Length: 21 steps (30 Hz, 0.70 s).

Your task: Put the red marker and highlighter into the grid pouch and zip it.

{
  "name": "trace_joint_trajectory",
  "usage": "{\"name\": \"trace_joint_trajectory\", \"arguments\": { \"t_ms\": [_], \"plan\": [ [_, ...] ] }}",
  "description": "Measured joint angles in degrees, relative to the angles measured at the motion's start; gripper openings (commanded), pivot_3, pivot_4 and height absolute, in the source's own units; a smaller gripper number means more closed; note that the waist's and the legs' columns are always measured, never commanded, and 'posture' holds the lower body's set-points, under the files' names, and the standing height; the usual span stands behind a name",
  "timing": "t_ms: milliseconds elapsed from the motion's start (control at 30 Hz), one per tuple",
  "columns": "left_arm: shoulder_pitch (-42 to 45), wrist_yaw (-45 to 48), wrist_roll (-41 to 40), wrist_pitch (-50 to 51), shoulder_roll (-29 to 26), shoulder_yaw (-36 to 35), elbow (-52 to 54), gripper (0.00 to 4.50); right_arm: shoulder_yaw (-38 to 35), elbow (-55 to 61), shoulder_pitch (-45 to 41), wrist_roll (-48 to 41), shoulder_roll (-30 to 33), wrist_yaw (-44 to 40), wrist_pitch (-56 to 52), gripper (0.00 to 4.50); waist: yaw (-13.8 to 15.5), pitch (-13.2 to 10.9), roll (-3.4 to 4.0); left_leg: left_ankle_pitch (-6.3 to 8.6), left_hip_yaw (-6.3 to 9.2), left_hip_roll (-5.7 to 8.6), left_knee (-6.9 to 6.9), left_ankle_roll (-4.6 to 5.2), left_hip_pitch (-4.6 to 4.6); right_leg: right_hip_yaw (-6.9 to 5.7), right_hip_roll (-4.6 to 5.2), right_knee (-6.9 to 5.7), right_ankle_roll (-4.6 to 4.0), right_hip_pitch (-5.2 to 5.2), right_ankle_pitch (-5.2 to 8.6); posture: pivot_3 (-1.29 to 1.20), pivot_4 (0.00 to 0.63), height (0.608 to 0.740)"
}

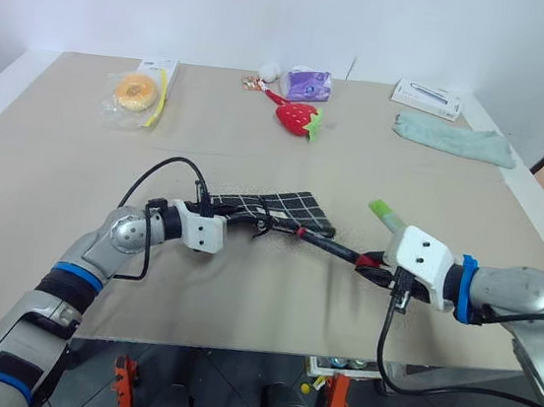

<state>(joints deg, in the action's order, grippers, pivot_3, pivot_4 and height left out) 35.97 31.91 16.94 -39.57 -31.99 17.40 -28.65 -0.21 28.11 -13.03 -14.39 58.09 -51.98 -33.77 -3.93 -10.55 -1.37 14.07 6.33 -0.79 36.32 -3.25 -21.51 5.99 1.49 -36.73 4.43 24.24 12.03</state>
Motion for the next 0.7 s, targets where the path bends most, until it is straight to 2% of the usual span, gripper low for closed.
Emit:
{"name": "trace_joint_trajectory", "arguments": {
  "t_ms": [500, 700],
  "plan": [
    [0.0, 0.0, 0.0, 0.0, 0.3, 0.0, 0.1, 0.0, 1.4, -2.2, 0.6, 4.0, 0.0, 1.1, 0.5, 0.46, 0.1, 0.0, 0.0, 0.0, 0.0, 0.0, 0.02, 0.0, 0.01, 0.0, 0.0, 0.0, 0.0, -0.01, -0.01, 0.0, 0.15, 0.74],
    [0.0, 0.1, -0.1, 0.0, 1.2, 0.0, 0.6, 0.0, 4.6, -4.8, -3.1, 6.6, -2.0, 1.8, 1.4, 0.46, 0.0, 0.0, 0.0, 0.0, 0.0, 0.0, 0.04, 0.0, 0.02, 0.0, 0.0, -0.01, -0.01, -0.01, -0.03, 0.0, 0.15, 0.74]
  ]
}}
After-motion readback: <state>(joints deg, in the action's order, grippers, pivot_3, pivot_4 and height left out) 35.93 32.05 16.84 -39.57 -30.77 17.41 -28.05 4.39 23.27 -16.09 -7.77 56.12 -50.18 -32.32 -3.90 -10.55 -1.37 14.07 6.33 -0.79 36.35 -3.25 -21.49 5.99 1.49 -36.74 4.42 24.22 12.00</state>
